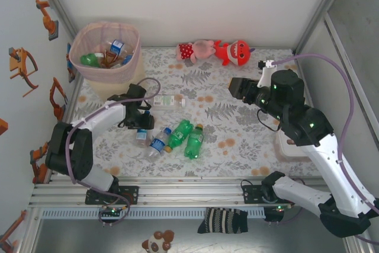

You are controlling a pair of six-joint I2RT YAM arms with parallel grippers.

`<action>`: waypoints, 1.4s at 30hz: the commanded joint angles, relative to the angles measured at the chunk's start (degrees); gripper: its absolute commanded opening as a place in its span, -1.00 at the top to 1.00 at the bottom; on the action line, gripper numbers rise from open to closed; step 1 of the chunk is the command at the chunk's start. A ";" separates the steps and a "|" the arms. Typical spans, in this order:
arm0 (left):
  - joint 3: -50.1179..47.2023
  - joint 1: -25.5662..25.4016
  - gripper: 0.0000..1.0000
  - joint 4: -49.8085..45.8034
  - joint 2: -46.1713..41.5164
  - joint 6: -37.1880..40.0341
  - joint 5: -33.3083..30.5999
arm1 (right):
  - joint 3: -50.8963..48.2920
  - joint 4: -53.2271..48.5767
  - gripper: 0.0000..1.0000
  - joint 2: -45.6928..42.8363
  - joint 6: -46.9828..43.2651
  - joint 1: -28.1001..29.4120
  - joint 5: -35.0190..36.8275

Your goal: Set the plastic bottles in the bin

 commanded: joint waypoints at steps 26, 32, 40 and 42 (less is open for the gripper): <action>38.78 6.61 0.02 -17.15 -16.75 7.62 3.73 | 3.53 0.06 -0.18 2.36 -1.28 0.17 1.68; 51.29 8.34 0.02 -19.28 -10.18 11.50 1.30 | 5.44 0.03 -0.17 4.06 -2.08 0.20 2.30; 62.30 14.98 0.03 -17.68 -0.74 13.98 3.91 | 7.25 0.01 -0.17 6.25 -2.77 0.18 3.08; 65.28 16.63 0.03 -18.41 2.21 14.27 4.43 | 7.50 0.26 -0.17 6.71 -2.72 0.13 2.82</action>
